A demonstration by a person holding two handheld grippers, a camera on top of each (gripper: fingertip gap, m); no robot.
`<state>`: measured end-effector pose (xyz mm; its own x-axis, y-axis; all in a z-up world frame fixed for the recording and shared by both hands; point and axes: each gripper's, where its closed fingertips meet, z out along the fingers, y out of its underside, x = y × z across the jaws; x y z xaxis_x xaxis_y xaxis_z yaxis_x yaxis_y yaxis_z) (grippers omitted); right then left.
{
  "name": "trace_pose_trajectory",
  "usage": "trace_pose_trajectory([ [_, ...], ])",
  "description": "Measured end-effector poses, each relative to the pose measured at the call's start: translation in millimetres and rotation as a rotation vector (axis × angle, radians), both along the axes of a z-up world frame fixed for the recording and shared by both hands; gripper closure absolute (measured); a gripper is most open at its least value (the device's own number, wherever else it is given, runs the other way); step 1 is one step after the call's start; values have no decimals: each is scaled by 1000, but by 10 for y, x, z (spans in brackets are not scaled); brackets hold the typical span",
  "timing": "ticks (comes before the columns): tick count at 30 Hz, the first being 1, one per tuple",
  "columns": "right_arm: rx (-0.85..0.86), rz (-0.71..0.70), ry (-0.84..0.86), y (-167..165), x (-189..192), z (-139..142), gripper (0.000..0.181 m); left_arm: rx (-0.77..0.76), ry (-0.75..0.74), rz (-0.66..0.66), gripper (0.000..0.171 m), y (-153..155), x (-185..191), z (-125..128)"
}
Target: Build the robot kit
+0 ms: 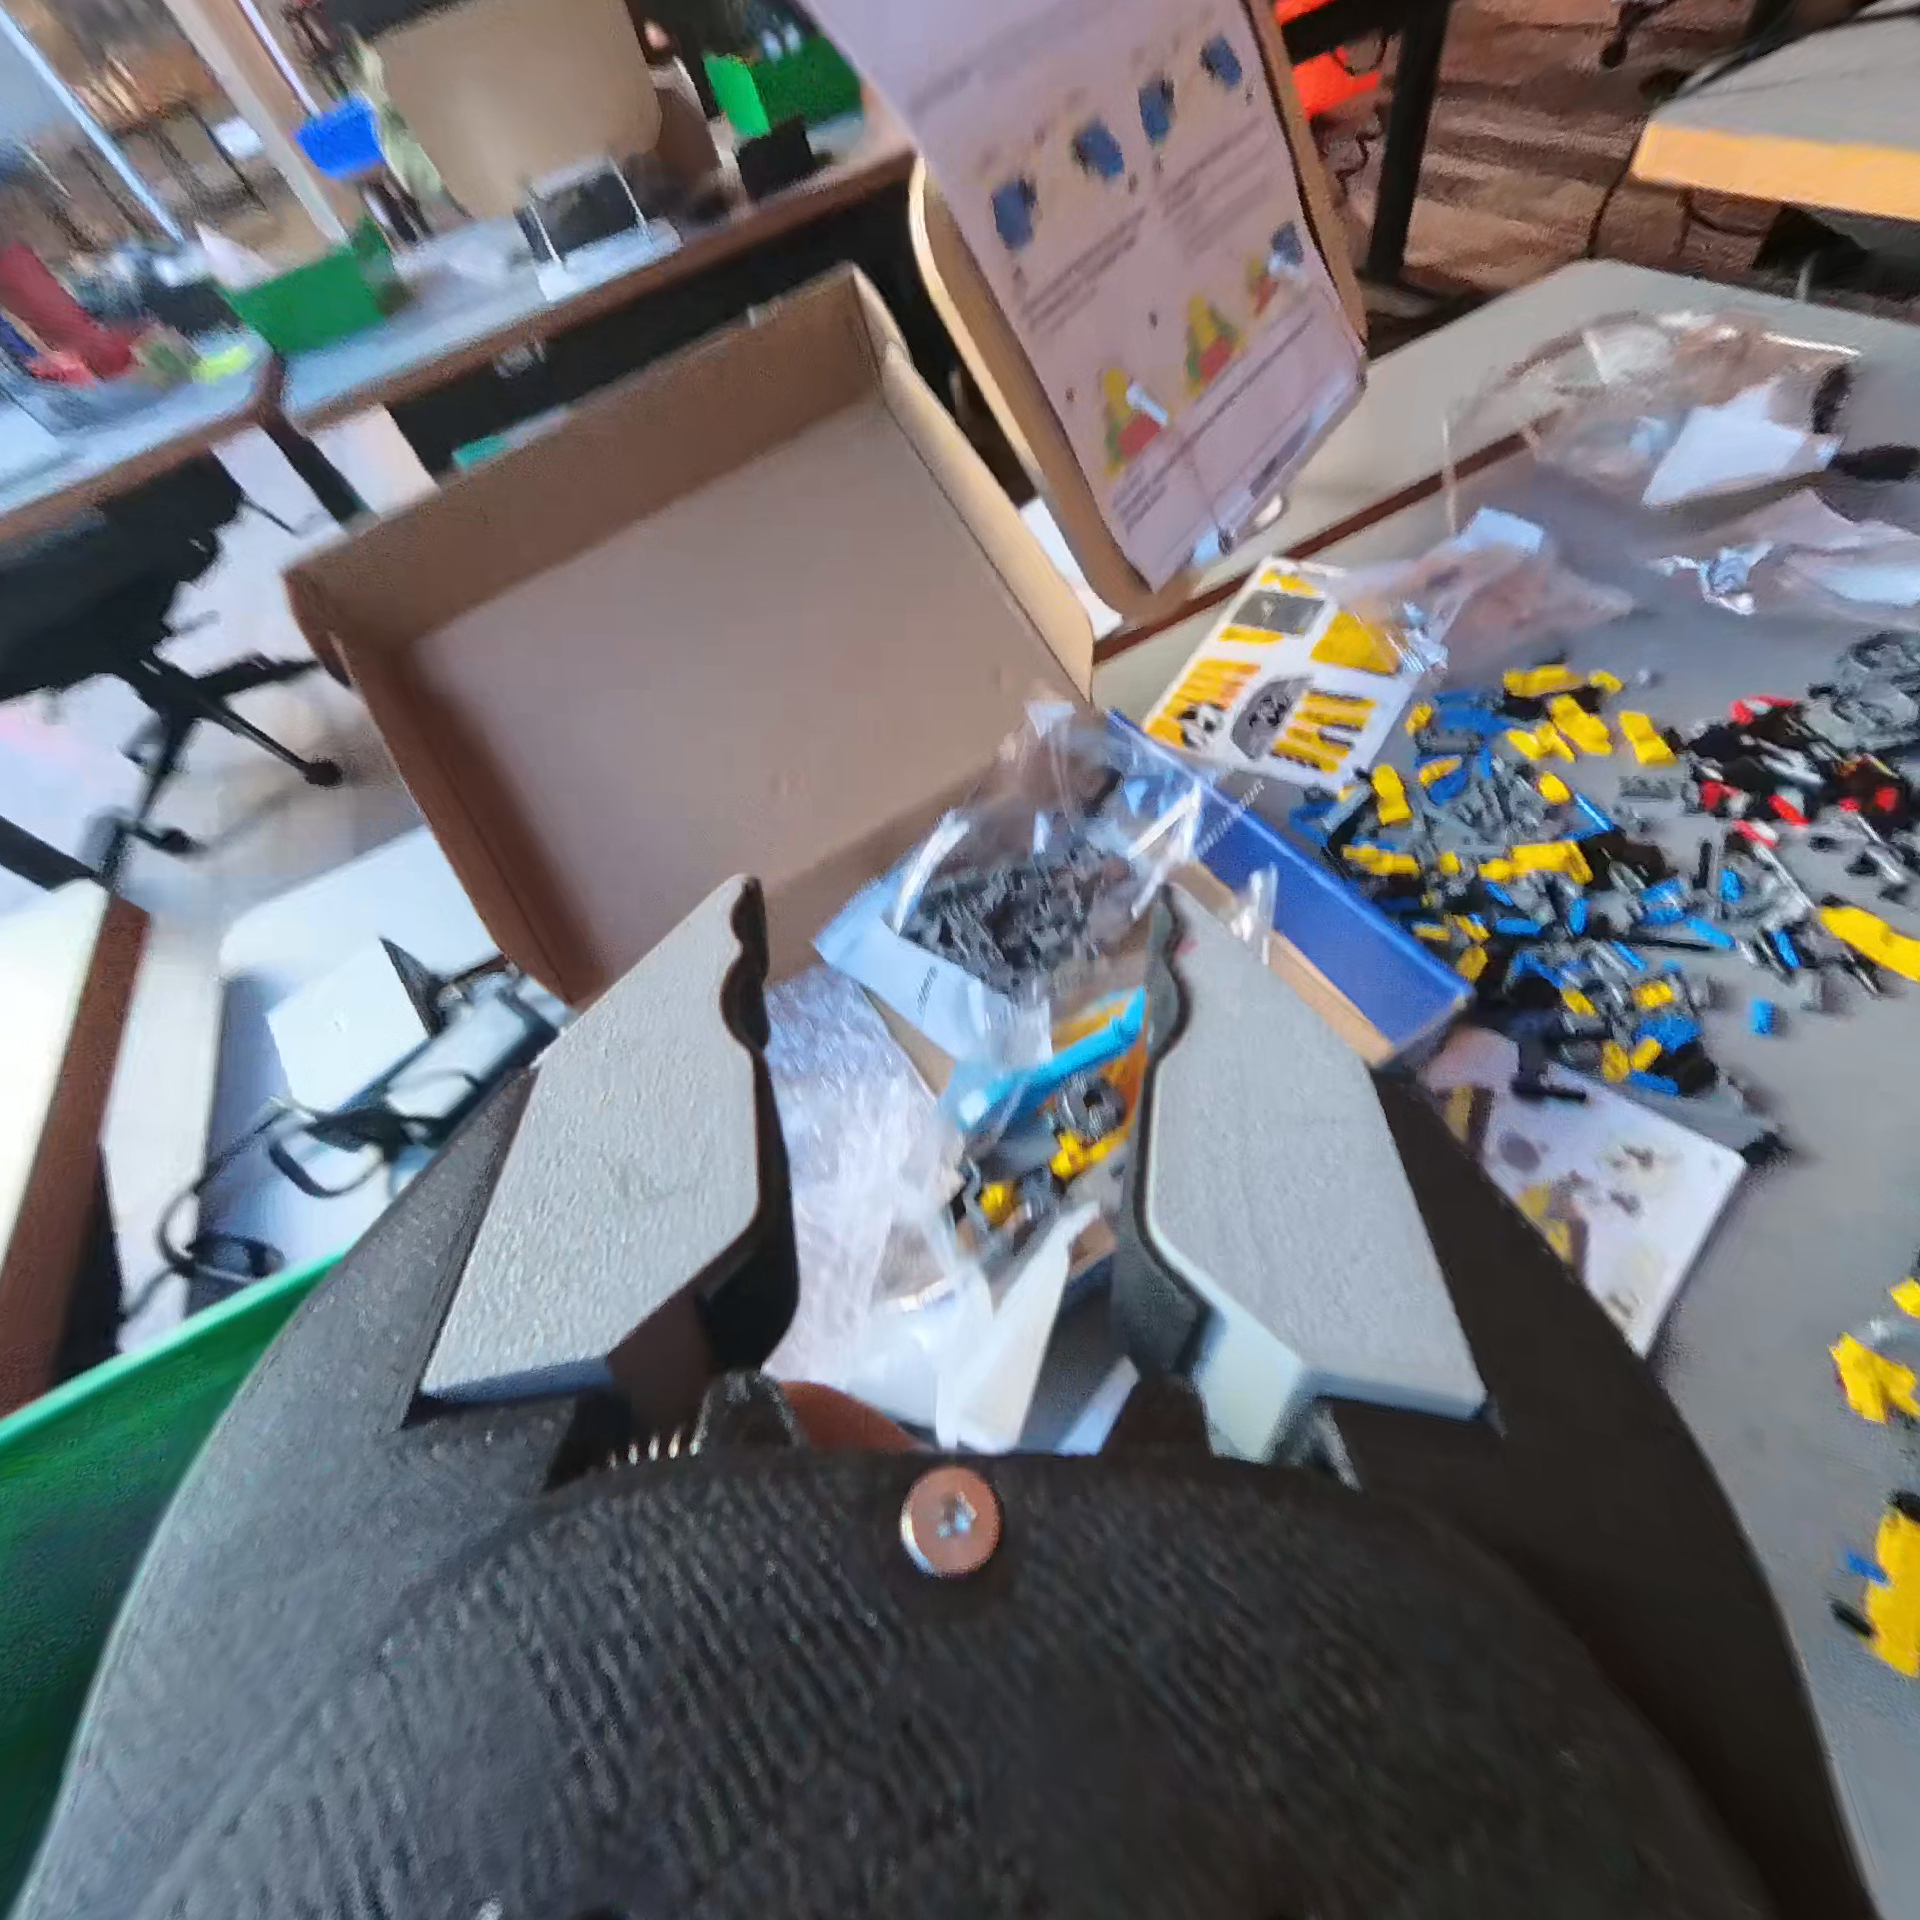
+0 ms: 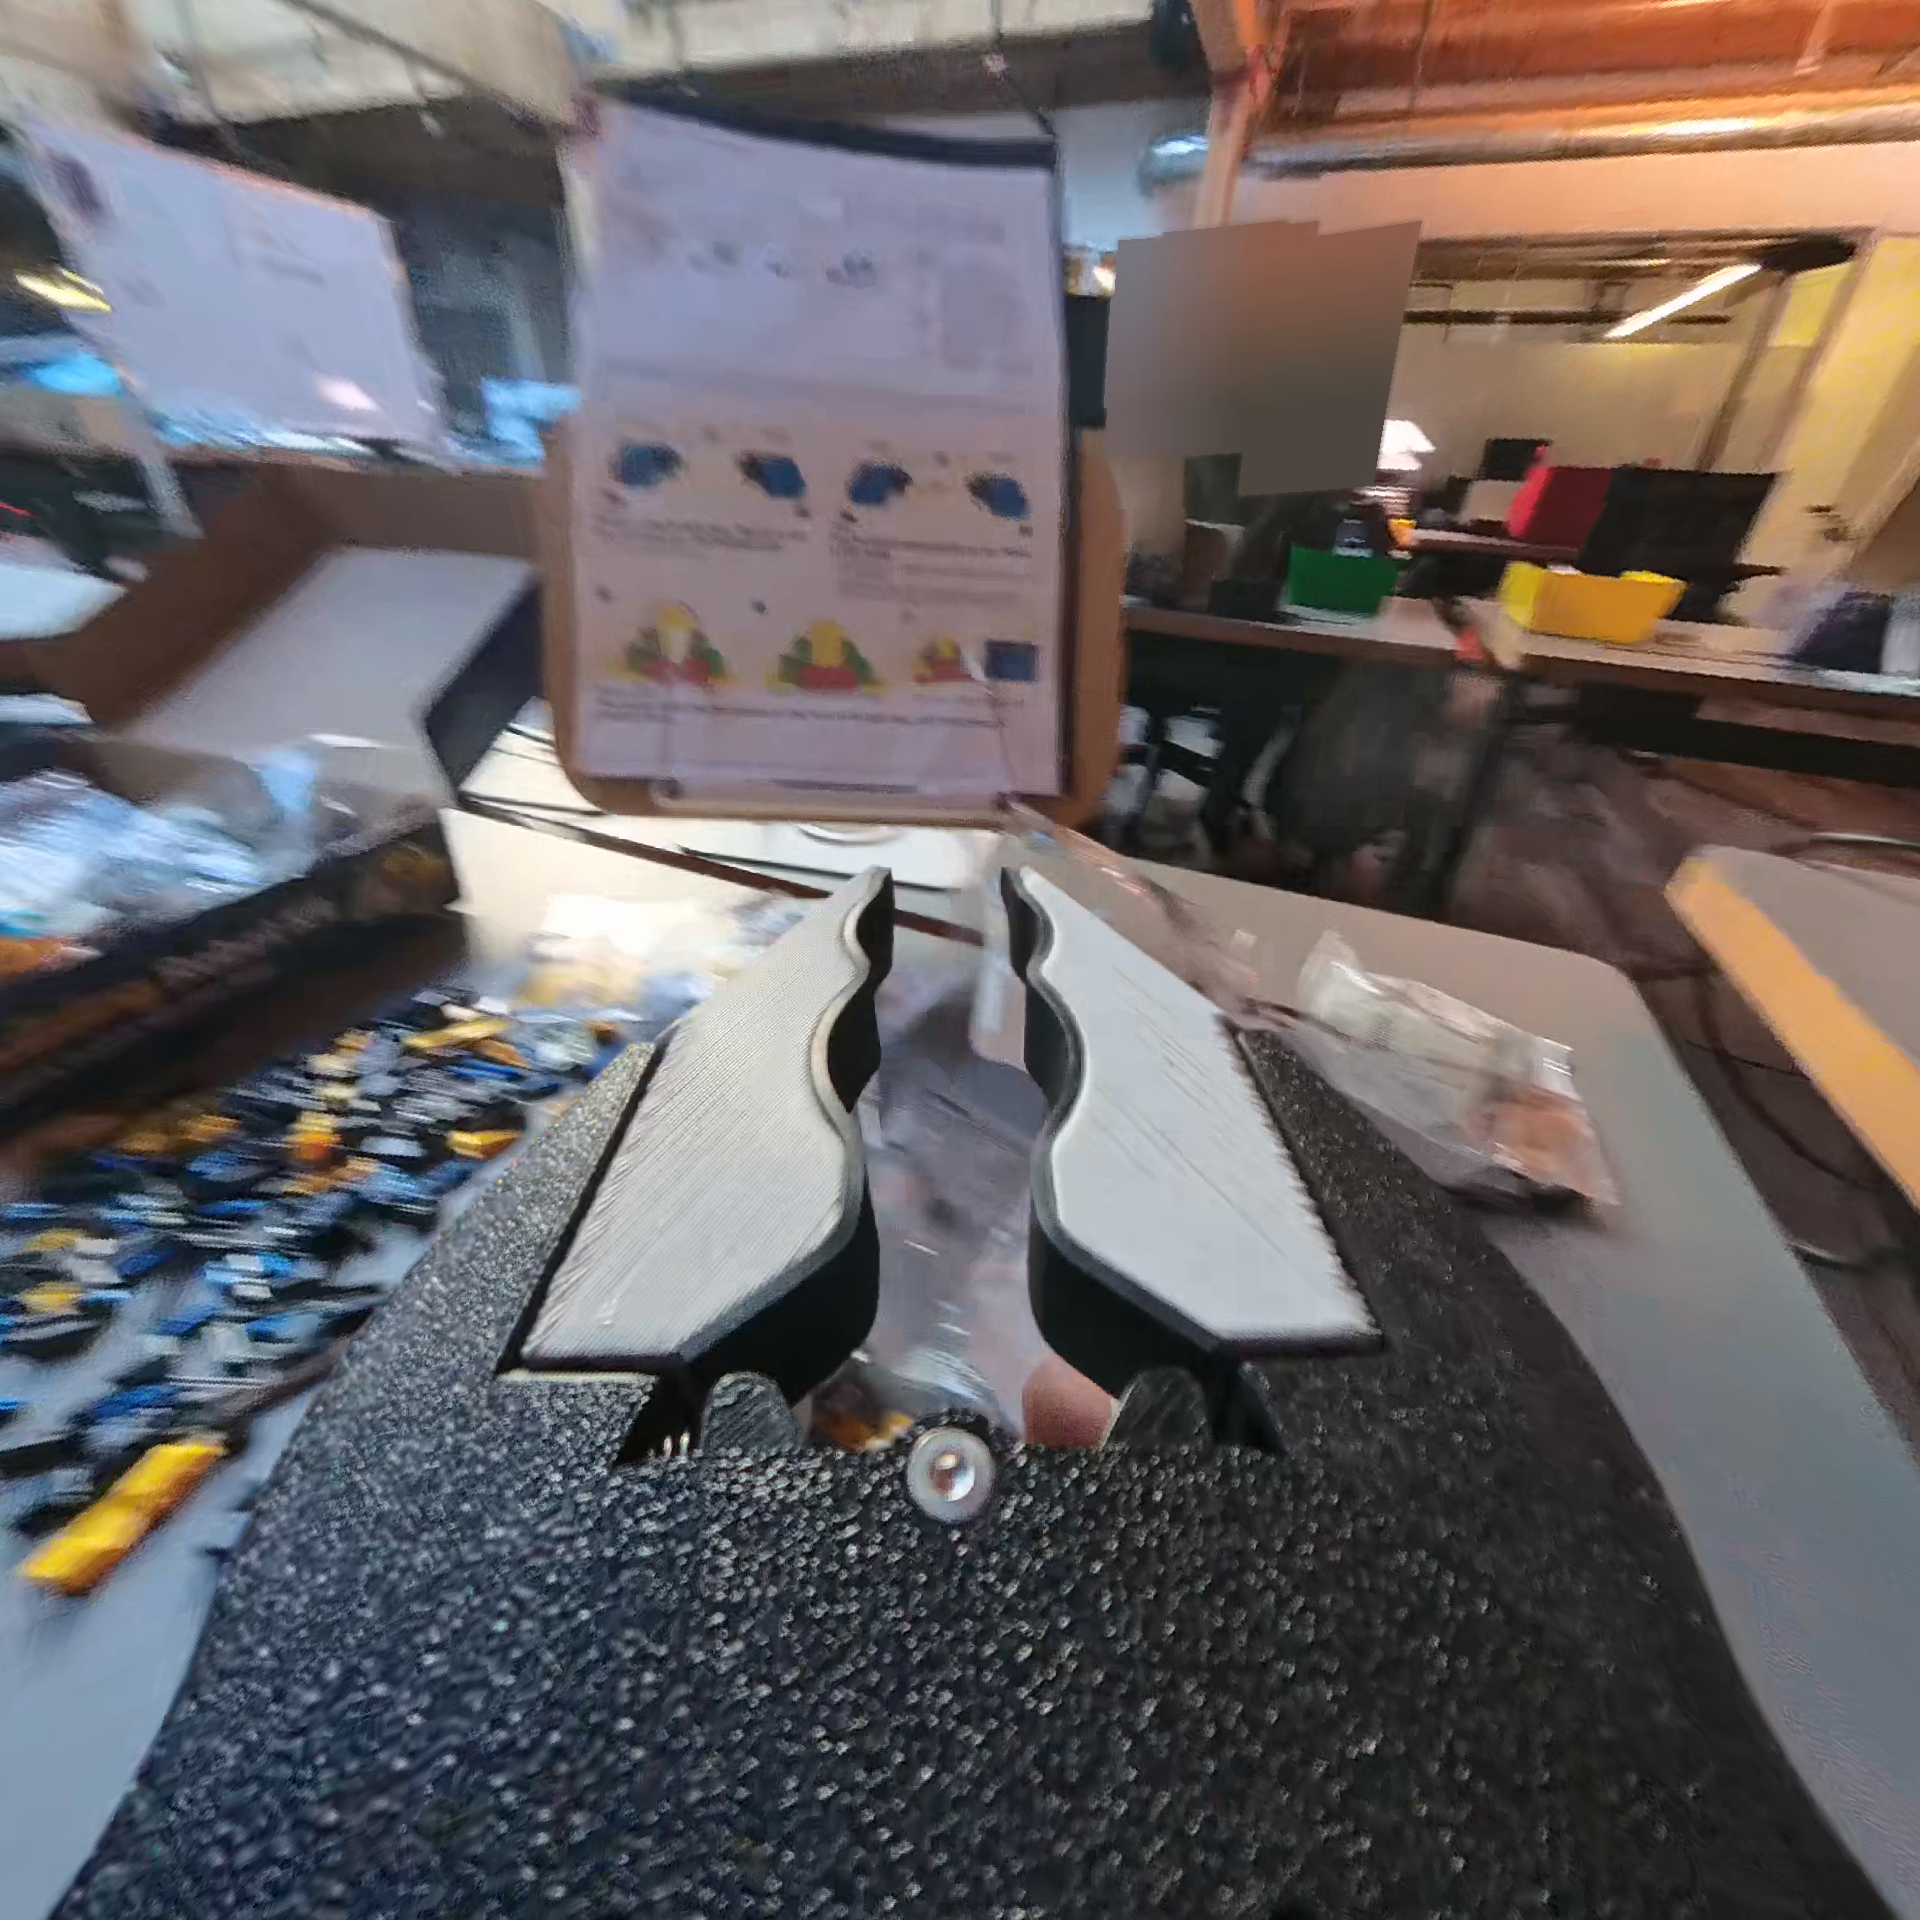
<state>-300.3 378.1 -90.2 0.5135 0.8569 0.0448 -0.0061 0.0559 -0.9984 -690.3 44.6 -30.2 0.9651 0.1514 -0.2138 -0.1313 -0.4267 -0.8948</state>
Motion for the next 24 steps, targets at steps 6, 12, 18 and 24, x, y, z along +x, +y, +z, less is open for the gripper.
trace_pose_trajectory([
  [6,-150,504,-246,-1014,-1392,176,156,-160,-135,-117,90,-154,11,-788],
  [12,-222,733,-664,-1603,-2938,-427,127,-230,-163,-141,100,-173,-40,-1285],
  [18,-345,751,-893,-1618,-3767,-1163,120,-238,-70,-213,99,-334,-5,-1373],
  [24,-167,800,-952,-1680,-3887,-1058,180,-223,-117,-198,161,-378,-161,-1492],
])
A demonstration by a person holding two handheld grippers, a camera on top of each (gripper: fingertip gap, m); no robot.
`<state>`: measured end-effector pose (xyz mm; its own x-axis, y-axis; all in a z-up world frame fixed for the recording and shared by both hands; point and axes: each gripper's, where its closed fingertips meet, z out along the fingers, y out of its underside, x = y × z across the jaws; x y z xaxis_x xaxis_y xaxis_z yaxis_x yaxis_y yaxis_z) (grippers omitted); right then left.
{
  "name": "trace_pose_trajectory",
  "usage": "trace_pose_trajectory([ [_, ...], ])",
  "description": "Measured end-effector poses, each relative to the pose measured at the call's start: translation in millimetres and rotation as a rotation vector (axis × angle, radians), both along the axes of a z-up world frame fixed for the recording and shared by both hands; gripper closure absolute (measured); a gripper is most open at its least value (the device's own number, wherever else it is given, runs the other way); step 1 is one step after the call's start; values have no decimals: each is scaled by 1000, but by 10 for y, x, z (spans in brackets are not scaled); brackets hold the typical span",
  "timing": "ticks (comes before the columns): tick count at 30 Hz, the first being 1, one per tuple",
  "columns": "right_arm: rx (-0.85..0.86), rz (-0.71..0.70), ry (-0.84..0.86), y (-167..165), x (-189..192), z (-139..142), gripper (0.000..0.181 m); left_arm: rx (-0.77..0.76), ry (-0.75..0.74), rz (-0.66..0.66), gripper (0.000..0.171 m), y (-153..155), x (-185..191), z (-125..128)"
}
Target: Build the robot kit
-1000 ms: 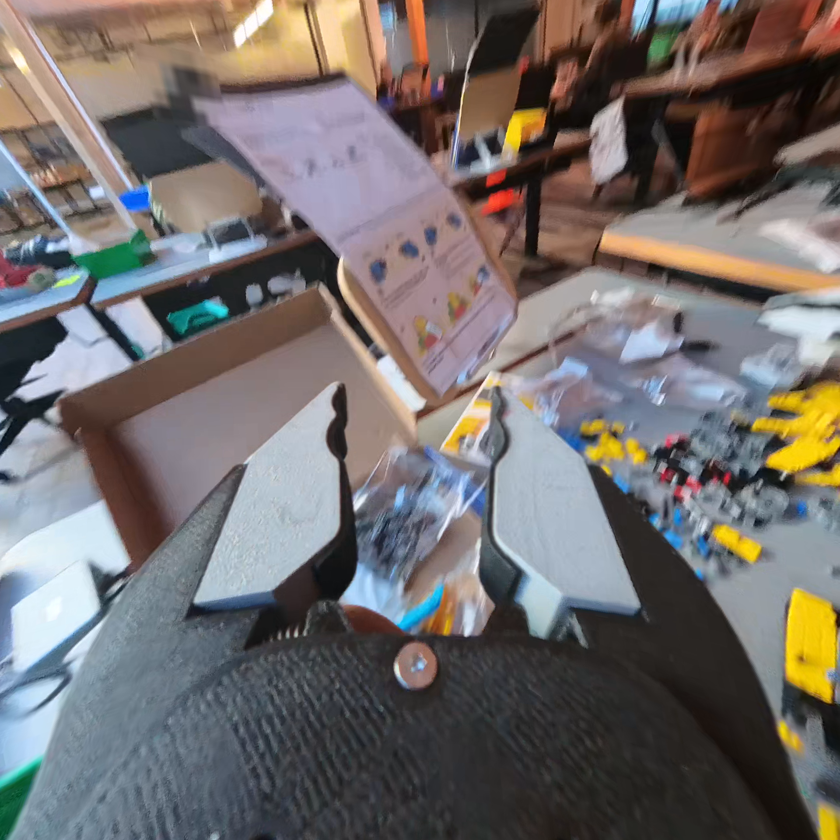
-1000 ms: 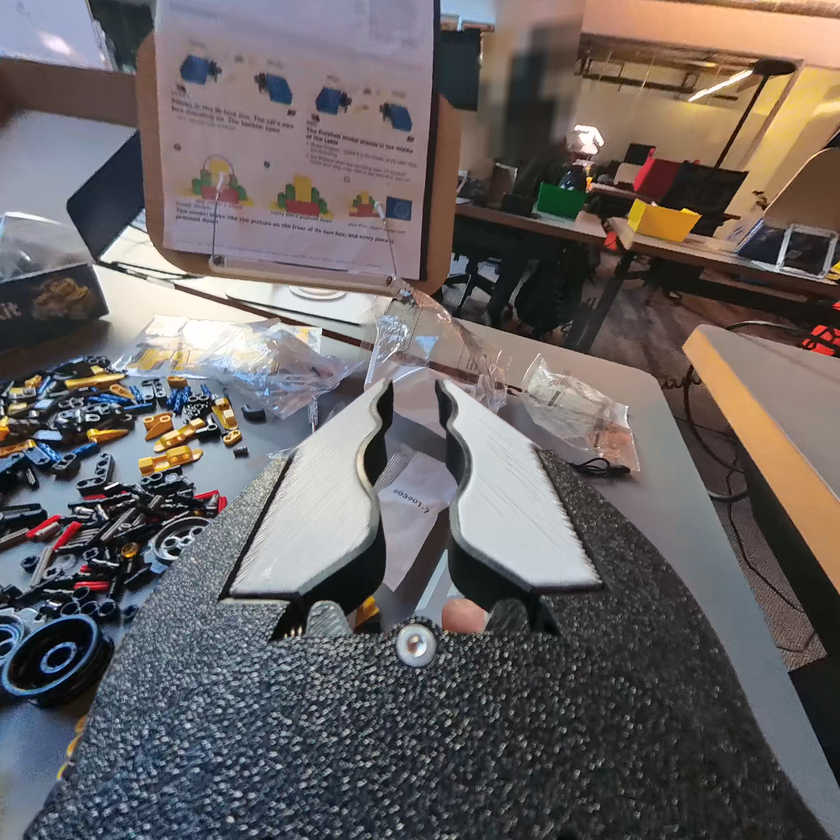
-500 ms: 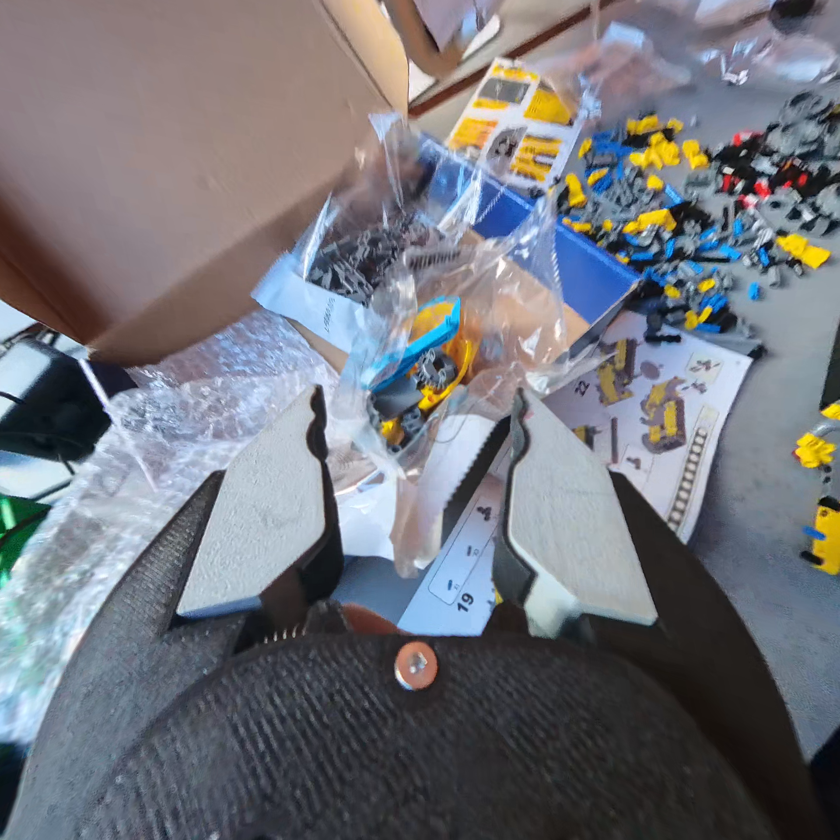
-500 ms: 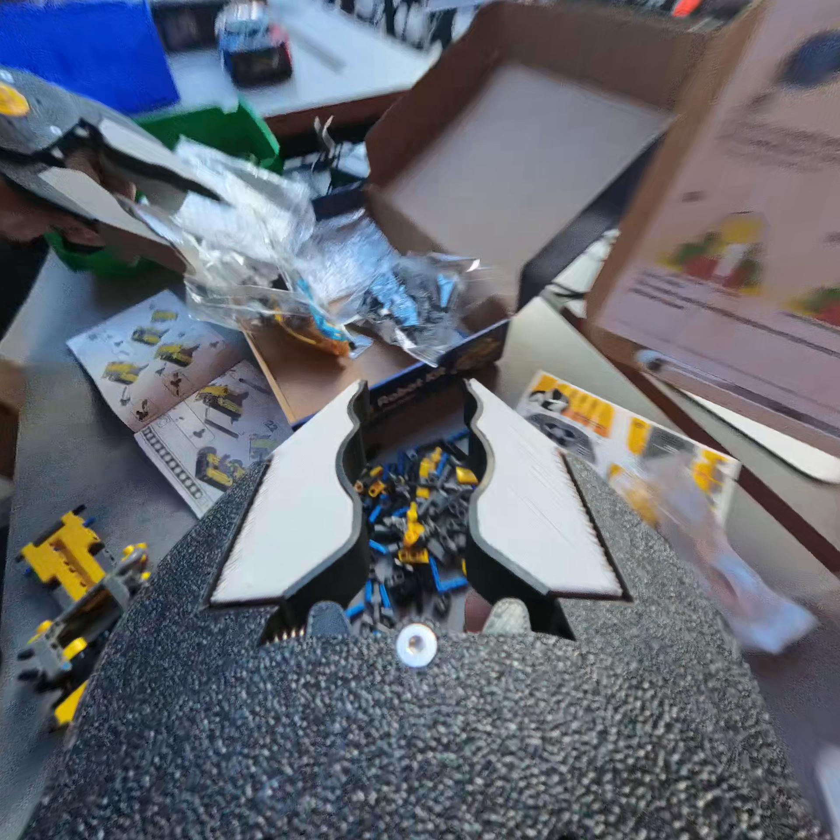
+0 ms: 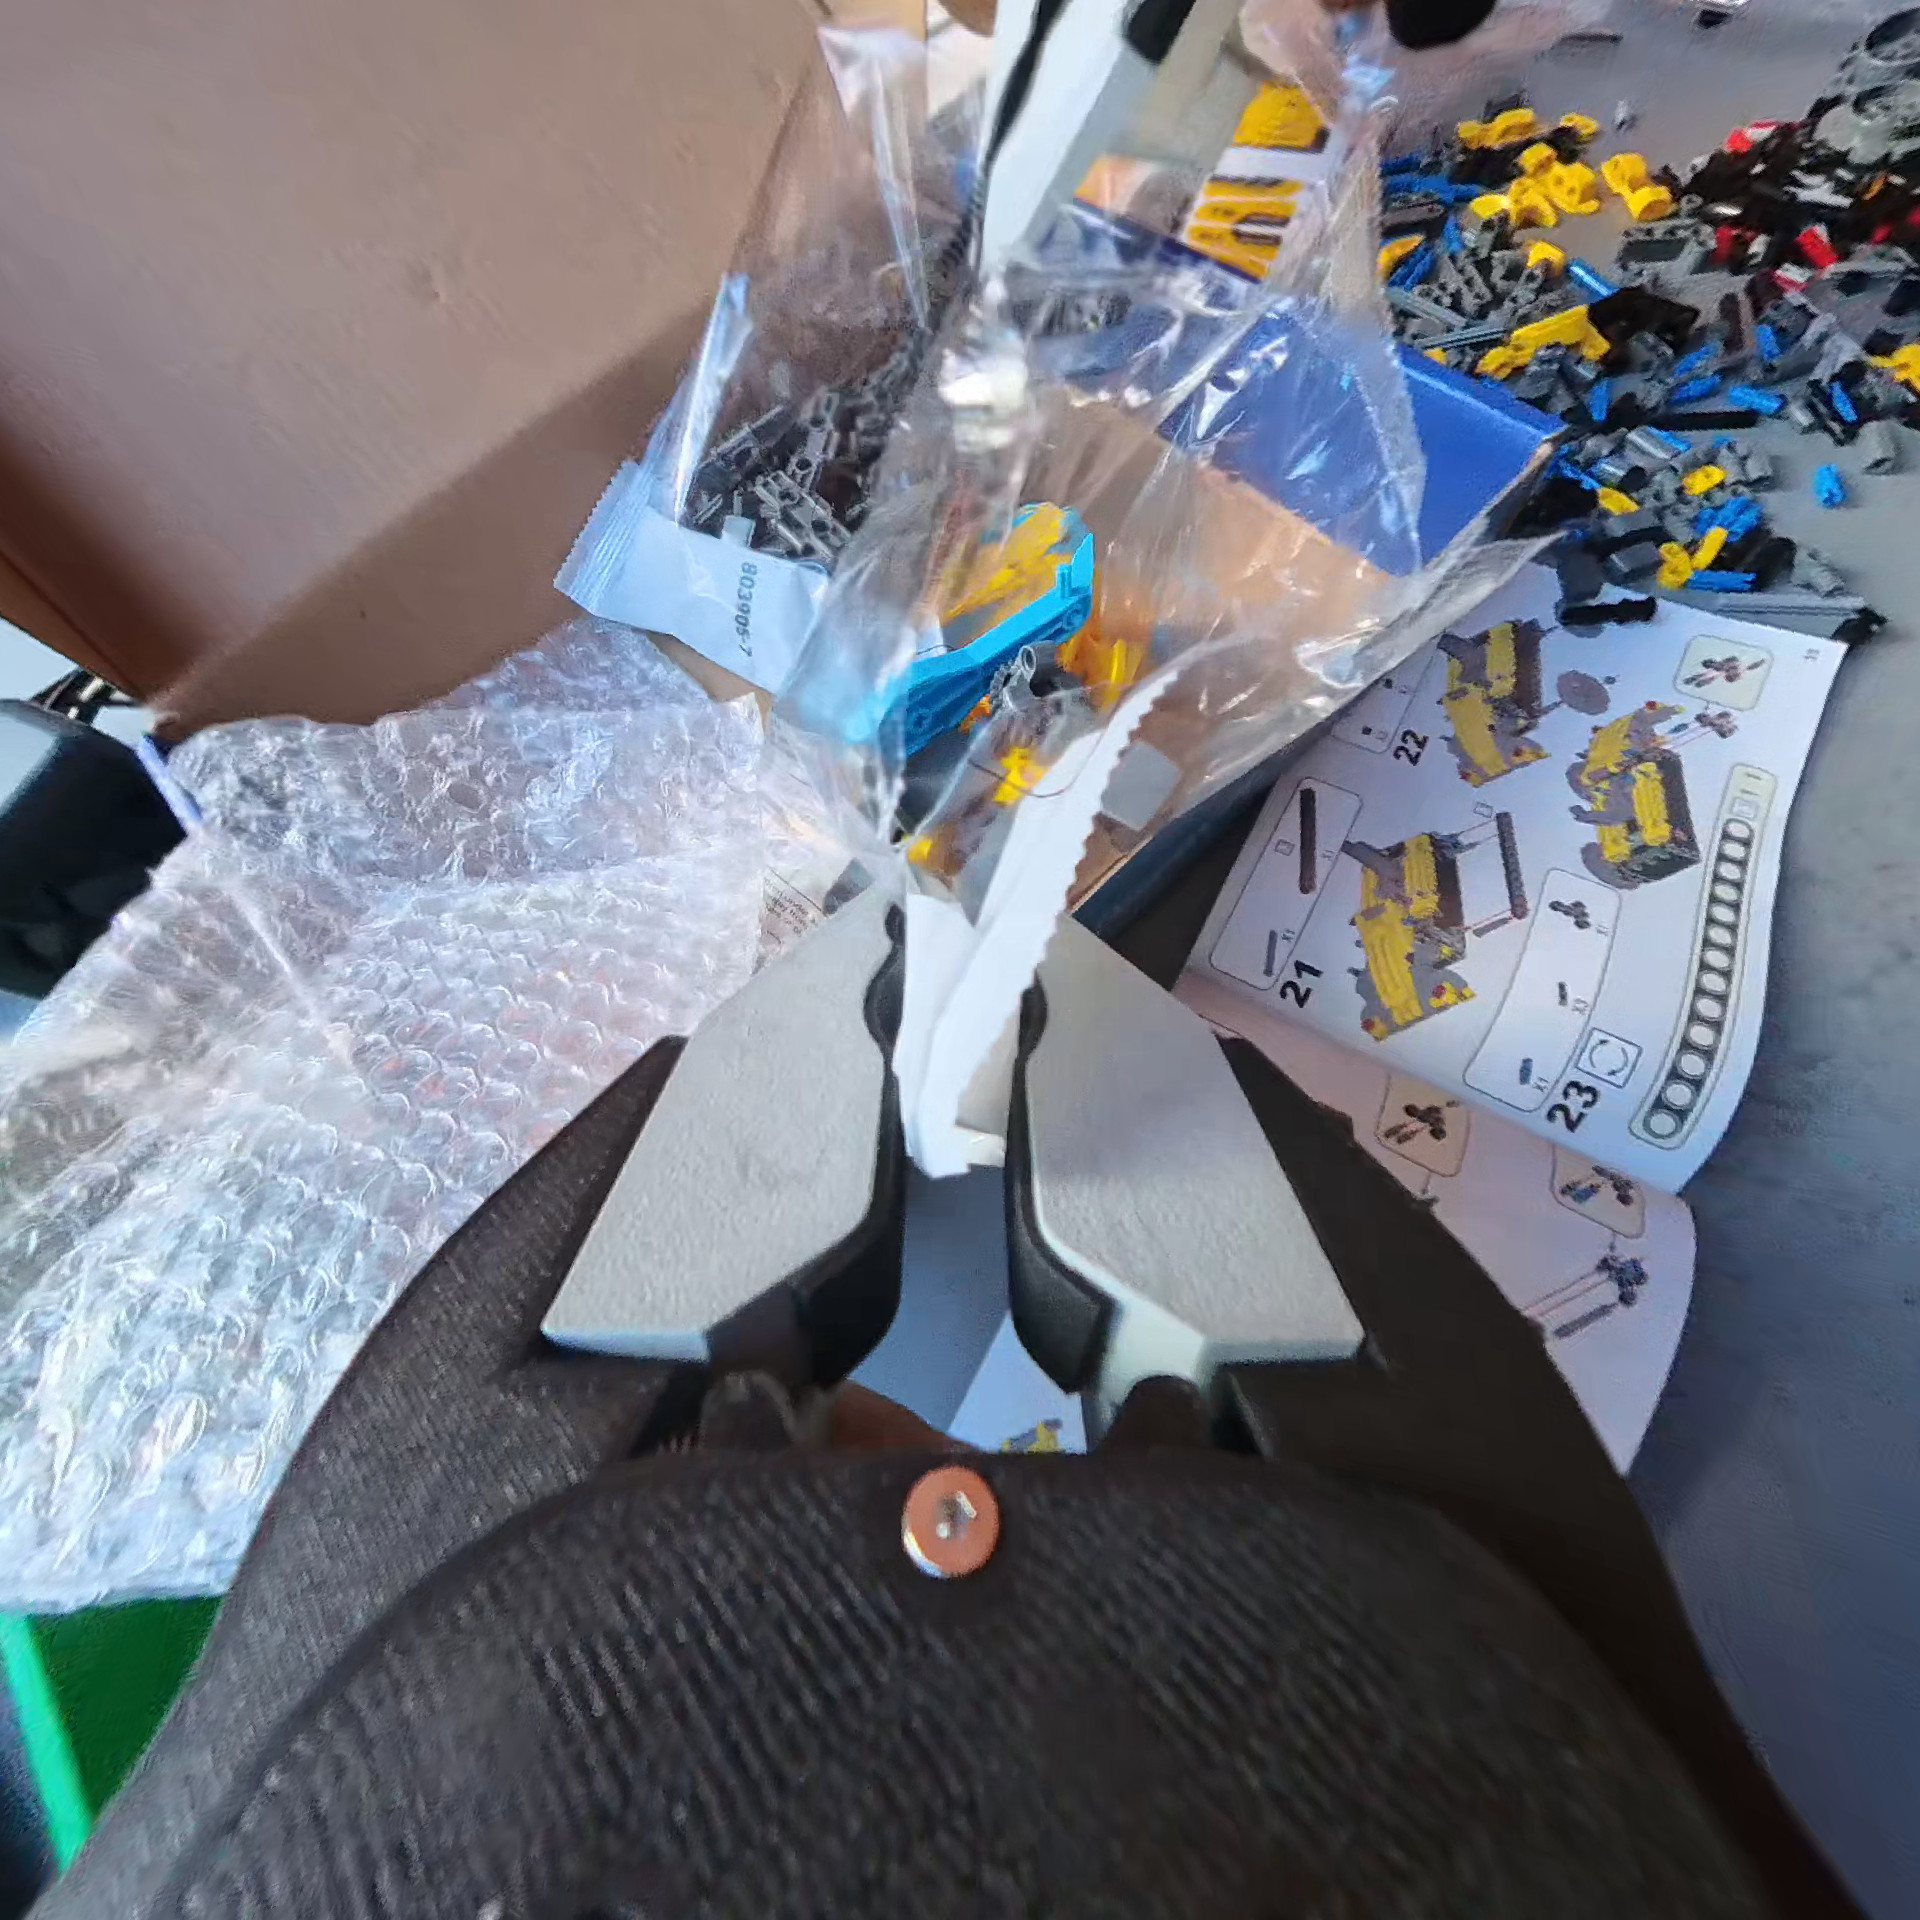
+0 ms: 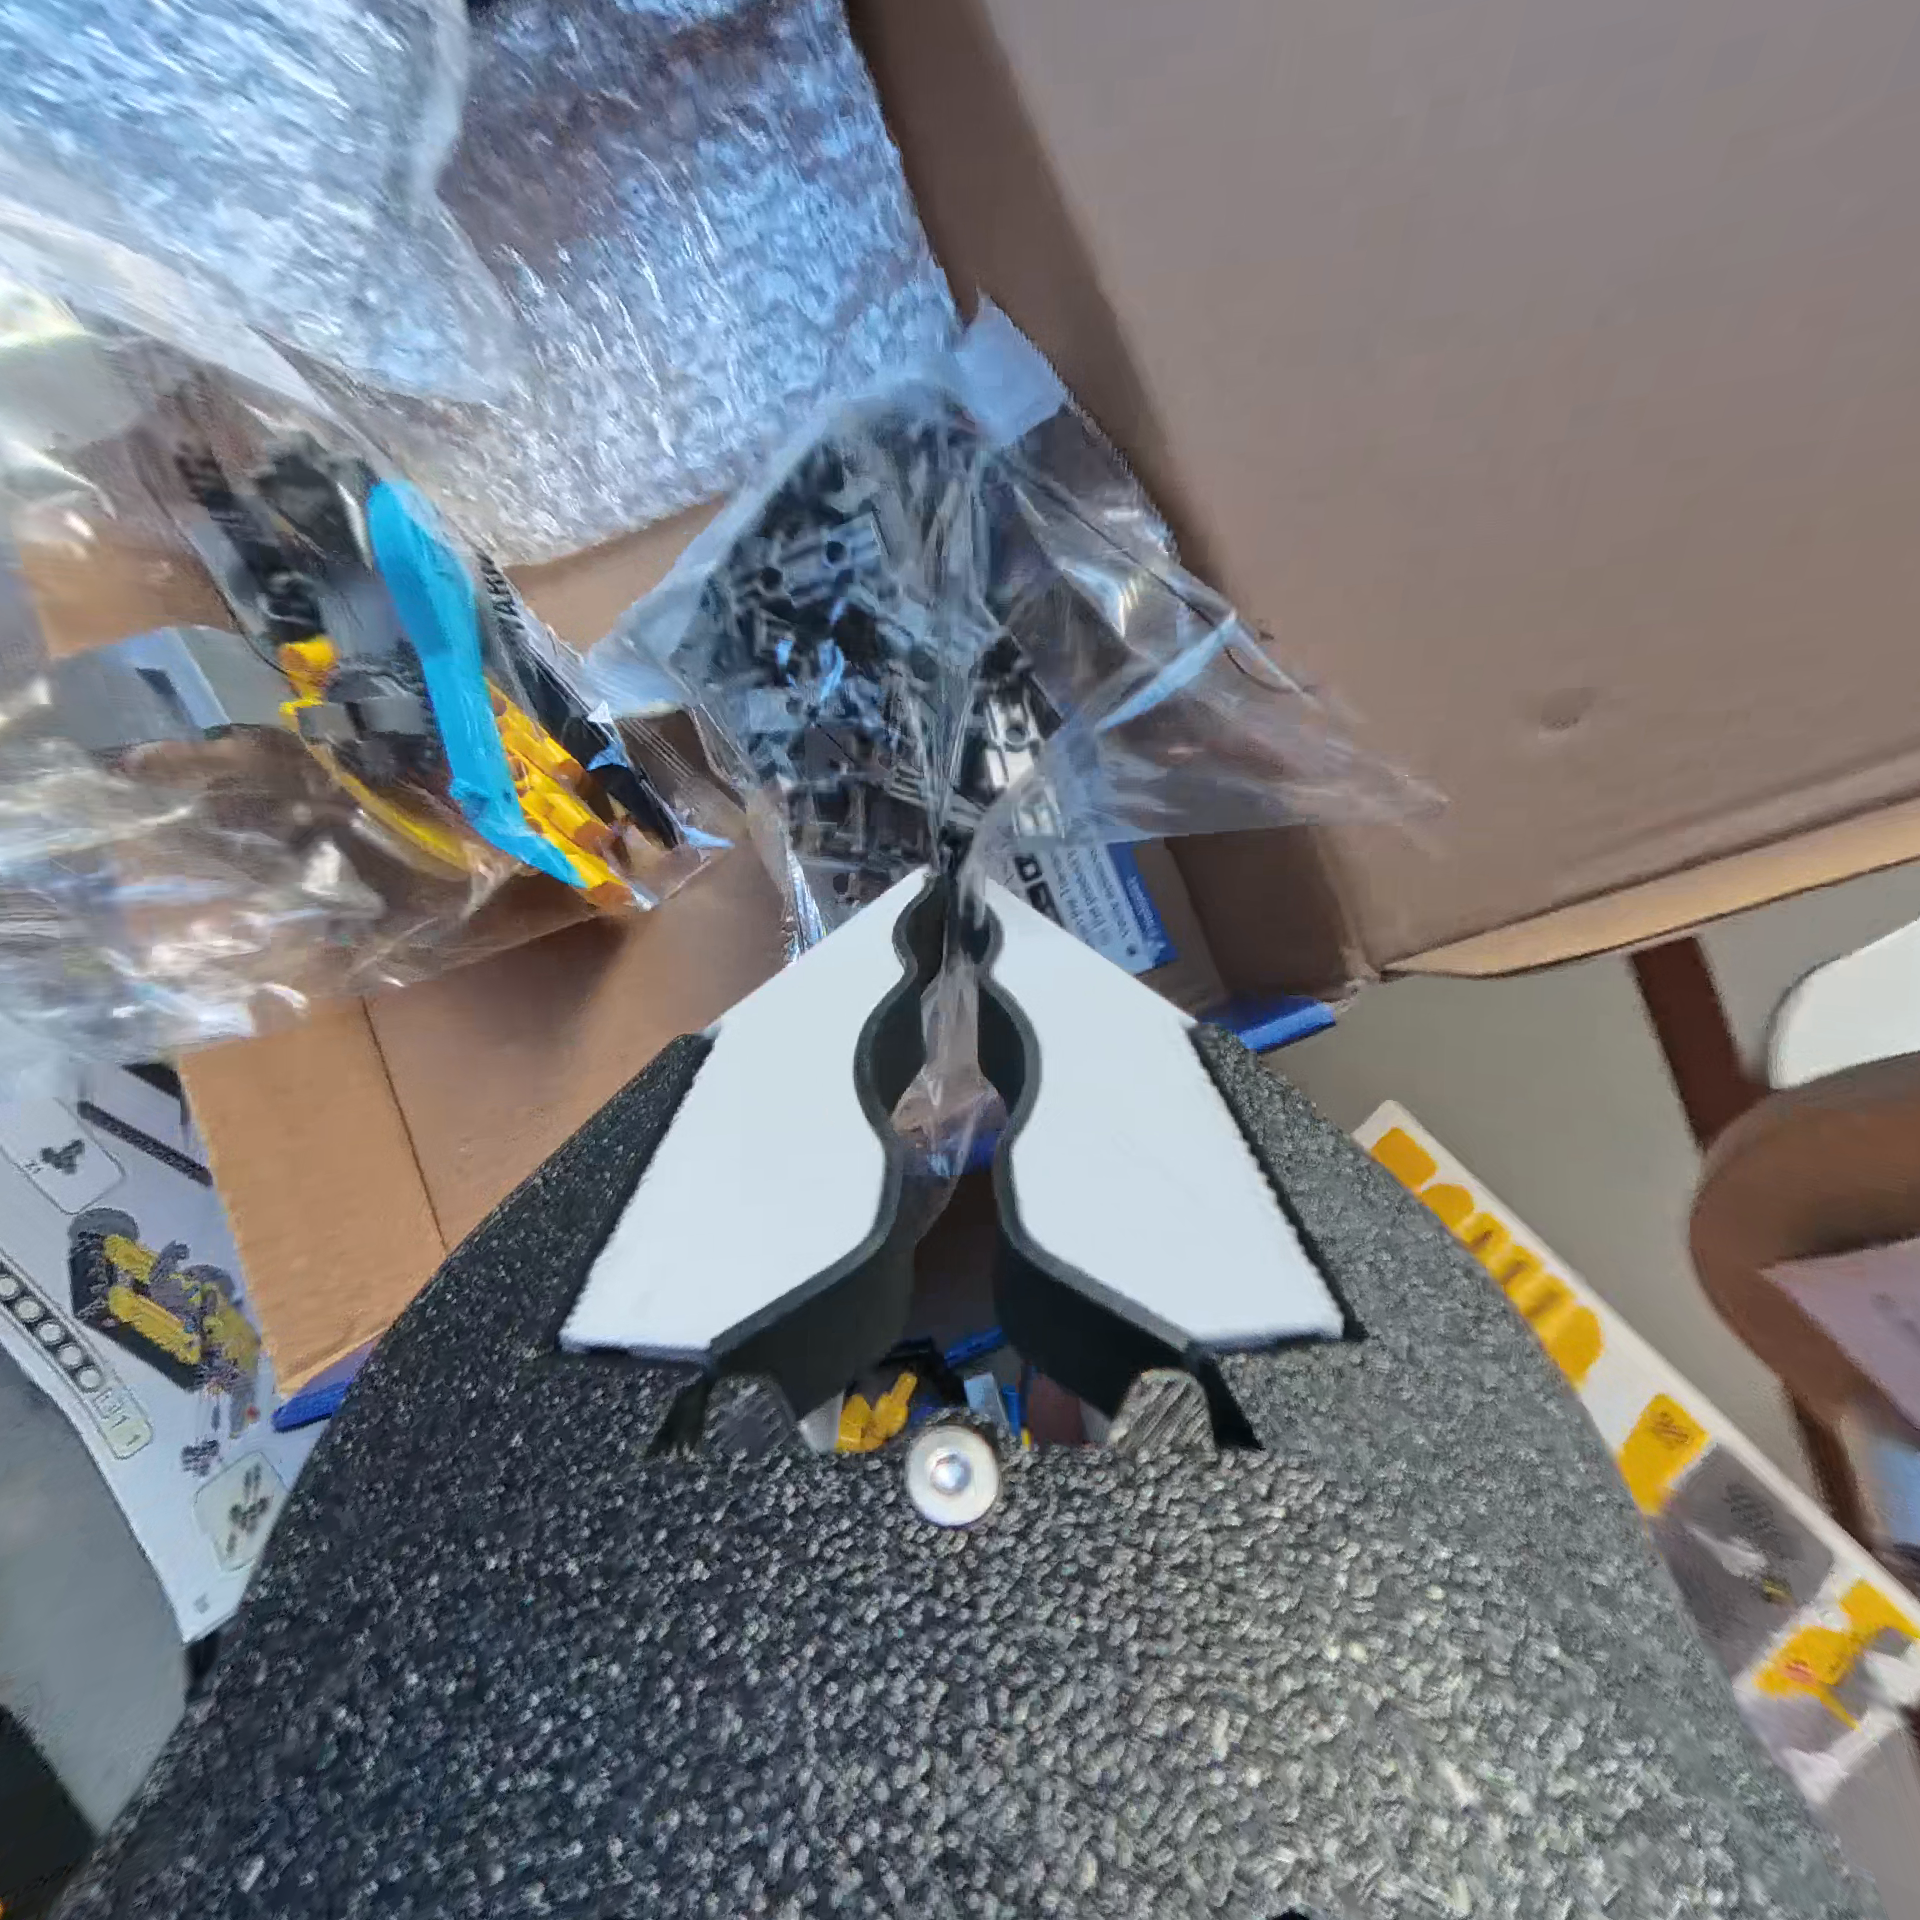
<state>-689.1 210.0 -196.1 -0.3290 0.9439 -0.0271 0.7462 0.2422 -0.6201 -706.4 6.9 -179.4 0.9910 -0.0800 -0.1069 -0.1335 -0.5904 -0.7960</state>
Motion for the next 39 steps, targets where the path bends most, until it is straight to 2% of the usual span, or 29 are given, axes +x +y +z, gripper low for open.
trace_pose_trajectory([
  [2,97,18,78,10,-6,259,180,17,49,-12,164,-7,-49,46],
  [4,193,53,147,-22,25,503,181,48,96,-85,165,-31,15,80],
  [6,278,86,171,-61,87,615,181,97,175,-198,166,-86,160,80],
  [8,312,112,180,-128,130,615,181,128,235,-242,165,-132,224,33],
  [11,346,90,167,-67,111,528,178,137,153,-220,162,-141,215,-25],
  [14,309,55,121,40,132,502,144,149,77,-158,164,-107,111,14],
  [17,306,24,141,140,223,626,130,125,-6,-113,162,-52,73,76],
  [19,335,-28,126,266,313,674,128,109,-46,-84,150,-17,35,89],
  [21,323,-65,190,270,379,842,130,115,-68,-86,140,4,33,104],
  [24,211,1,303,-139,517,1113,135,103,-37,-90,142,4,54,112],
  [25,148,62,320,-392,567,1143,136,93,-14,-95,157,2,68,118],
  [27,34,195,283,-915,655,1054,136,74,39,-71,165,35,48,154],
  [28,32,239,253,-1082,657,963,136,64,42,-58,166,70,47,187],
  [30,105,266,258,-1203,528,830,136,55,12,-29,171,165,42,294],
  [32,100,312,259,-1341,449,770,134,57,-73,6,171,265,27,424],
  [36,76,388,344,-1565,512,869,136,76,-232,39,171,368,7,590],
  [39,56,347,406,-1566,620,1008,135,65,-269,68,171,365,-23,556],
])
